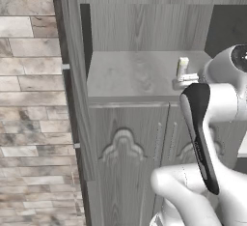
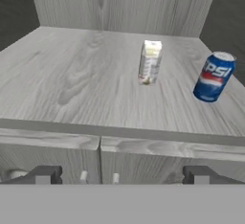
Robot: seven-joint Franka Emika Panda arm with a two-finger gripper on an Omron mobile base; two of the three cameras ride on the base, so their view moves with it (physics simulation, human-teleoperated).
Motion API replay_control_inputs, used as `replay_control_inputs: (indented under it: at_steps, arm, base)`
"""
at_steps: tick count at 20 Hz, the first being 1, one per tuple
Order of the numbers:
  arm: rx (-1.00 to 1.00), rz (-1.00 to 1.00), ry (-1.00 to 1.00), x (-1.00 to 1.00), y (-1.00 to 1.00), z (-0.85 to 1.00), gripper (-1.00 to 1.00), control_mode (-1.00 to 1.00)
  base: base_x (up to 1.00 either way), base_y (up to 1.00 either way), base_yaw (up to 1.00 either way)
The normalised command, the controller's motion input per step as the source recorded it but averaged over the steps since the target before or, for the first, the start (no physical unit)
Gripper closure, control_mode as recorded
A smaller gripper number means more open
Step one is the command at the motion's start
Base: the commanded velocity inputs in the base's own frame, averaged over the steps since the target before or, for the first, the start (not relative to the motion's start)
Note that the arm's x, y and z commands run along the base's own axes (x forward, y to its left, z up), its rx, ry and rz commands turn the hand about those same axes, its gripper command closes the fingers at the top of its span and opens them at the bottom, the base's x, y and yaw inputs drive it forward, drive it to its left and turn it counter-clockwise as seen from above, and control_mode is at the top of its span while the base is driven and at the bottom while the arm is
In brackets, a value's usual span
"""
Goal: Pick the boxed drink, boxed drink, can from the counter and place them in the open cabinet.
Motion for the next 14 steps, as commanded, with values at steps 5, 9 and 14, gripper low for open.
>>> replay_control_inputs:
  at_steps: [5,9,14]
  arm:
    - [0.00,0.00,0.00,-0.40,0.16,0.07,-1.00,-1.00]
    - [0.00,0.00,0.00,-0.35,0.19,0.07,-1.00,-1.00]
    - [0.00,0.00,0.00,-0.29,0.13,0.03,-1.00,-1.00]
  base:
    - [0.00,0.00,0.00]
    - [0.00,0.00,0.00]
    - [0.00,0.00,0.00]
